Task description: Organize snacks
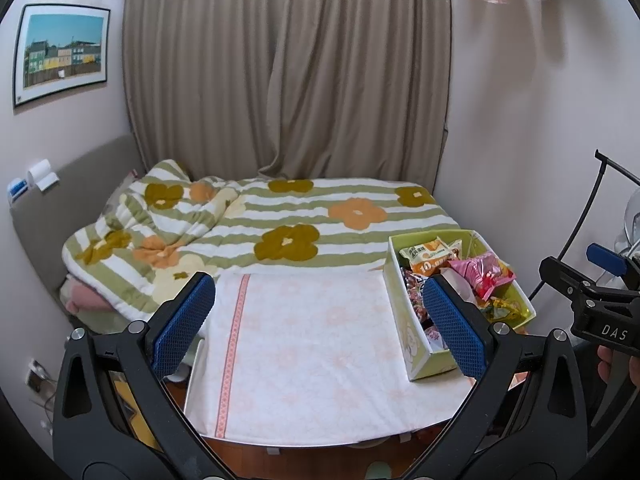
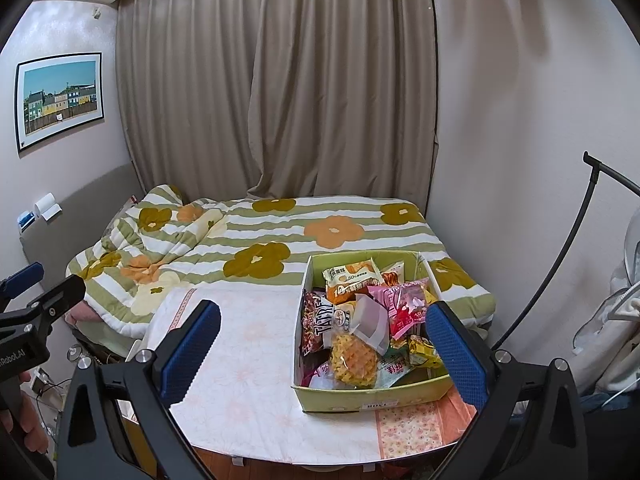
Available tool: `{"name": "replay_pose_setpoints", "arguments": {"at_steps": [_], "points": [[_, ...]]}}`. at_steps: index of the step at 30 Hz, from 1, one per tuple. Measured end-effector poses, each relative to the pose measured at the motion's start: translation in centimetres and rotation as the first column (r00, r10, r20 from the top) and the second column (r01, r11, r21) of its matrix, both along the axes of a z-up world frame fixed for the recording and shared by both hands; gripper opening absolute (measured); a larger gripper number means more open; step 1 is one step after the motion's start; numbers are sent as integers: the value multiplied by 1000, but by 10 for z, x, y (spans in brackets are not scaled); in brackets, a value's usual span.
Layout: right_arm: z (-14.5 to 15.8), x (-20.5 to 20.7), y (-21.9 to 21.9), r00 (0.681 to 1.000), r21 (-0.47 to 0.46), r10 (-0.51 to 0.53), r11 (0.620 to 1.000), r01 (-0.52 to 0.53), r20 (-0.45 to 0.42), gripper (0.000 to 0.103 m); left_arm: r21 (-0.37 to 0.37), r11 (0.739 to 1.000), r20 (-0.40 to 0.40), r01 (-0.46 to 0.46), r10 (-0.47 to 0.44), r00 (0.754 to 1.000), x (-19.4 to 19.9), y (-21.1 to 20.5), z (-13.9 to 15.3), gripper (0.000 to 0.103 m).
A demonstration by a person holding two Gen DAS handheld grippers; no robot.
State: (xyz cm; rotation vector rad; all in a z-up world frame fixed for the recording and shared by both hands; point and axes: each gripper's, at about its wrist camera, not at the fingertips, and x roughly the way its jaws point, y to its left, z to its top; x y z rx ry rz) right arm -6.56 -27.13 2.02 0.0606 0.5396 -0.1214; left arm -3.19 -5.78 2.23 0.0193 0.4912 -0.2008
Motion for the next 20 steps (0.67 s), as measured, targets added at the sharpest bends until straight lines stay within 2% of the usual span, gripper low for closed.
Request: {"name": "replay_pose_setpoints", "arguments": {"at_steps": [16,20], "points": [[-4,8,-1,1000,-1,-3,1000,3,-8,102,14,999,7,-29,29,1000,8,-4,-5,103],[-7,17,2,1000,1,0,1000,0,-29,102,20,999,-25,-39,39,999,17,-2,-11,103]]}}
